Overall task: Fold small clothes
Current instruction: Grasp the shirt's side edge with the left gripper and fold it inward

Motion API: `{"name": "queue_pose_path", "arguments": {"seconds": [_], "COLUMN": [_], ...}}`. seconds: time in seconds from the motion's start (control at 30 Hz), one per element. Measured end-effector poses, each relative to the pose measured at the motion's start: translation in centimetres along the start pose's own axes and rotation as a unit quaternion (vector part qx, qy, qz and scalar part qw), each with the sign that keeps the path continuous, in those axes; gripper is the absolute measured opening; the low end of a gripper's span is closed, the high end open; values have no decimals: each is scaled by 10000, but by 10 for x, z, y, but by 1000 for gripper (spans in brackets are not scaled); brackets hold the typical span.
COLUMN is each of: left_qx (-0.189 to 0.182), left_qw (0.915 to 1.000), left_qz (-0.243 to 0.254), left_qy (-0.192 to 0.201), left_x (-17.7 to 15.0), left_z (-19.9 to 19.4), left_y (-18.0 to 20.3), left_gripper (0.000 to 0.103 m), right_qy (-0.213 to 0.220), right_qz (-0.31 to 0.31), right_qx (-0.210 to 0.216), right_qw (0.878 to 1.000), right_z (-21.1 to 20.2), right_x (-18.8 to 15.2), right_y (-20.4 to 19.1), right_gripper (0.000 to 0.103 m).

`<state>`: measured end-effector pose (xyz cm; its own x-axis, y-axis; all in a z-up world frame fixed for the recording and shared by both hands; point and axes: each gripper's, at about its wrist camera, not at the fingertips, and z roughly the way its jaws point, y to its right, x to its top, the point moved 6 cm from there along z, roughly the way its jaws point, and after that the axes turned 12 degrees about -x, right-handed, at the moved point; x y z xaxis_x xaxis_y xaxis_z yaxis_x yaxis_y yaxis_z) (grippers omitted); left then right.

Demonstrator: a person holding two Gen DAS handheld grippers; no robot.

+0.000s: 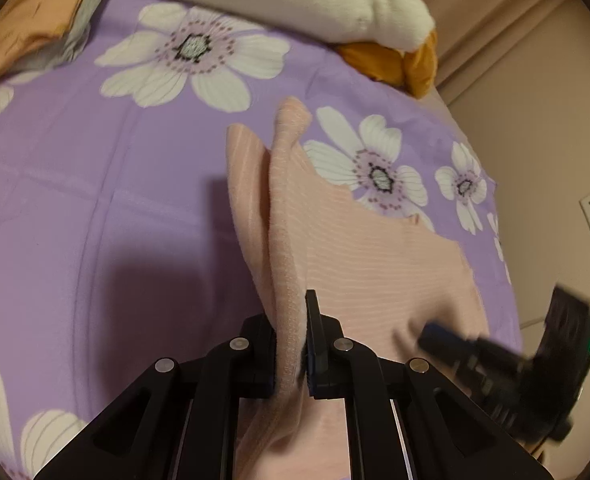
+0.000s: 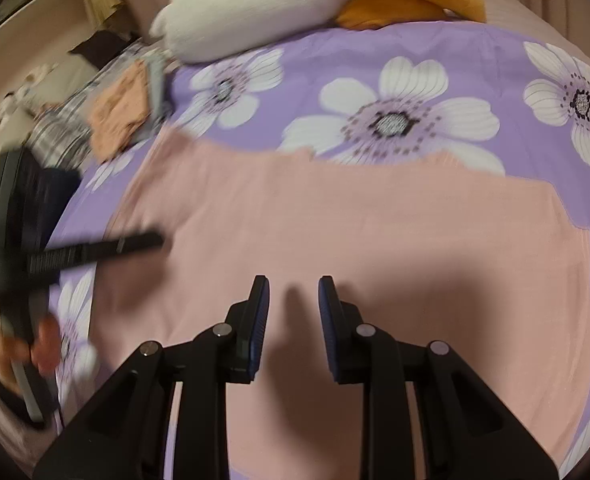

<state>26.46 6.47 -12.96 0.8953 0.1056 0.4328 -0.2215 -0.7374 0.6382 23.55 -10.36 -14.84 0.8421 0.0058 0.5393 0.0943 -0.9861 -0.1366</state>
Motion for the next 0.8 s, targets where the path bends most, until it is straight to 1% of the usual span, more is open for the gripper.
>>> {"name": "queue_pose_path", "arguments": {"seconds": [0.1,0.2,0.27,0.4,0.47,0.57,0.67,0.77,0.8], "left_qx": [77,186,269,406,441,451,500,595,591], "left_qw": [9999,9997,9993,9980,9972,9961,9941,9911,9903], "left_qz": [94,140,238,474,589,745,935,1145,1197], "left_qy": [-5,-39,-58,-114,-122,-150,-214,-327,-391], "left_x": [1,0,0,0,0,1,-1,-8,-11], "left_z": [-1,-2,-2,0,2,10,26,48,57], "left_y": [11,21,30,56,71,95,119,141,147], "left_gripper": [8,8,8,8,8,8,8,8,8], "right_qy": [-148,-351,-291,-217,-95,33,127,197,231], "right_qz": [-189,-310,-302,-94,115,653,1058,1413,1610], "right_qx": [49,-133,-104,110,173,408,483,604,682], "right_qw": [9997,9988,9991,9997,9997,9970,9931,9879,9843], "right_z": [-1,14,14,-3,-13,-28,-36,-44,-46], "right_x": [-23,-37,-37,-27,-25,-25,-25,-26,-27], "right_y": [-12,-15,-14,-5,8,36,63,81,91], "right_gripper": [25,26,25,28,28,29,33,41,44]}}
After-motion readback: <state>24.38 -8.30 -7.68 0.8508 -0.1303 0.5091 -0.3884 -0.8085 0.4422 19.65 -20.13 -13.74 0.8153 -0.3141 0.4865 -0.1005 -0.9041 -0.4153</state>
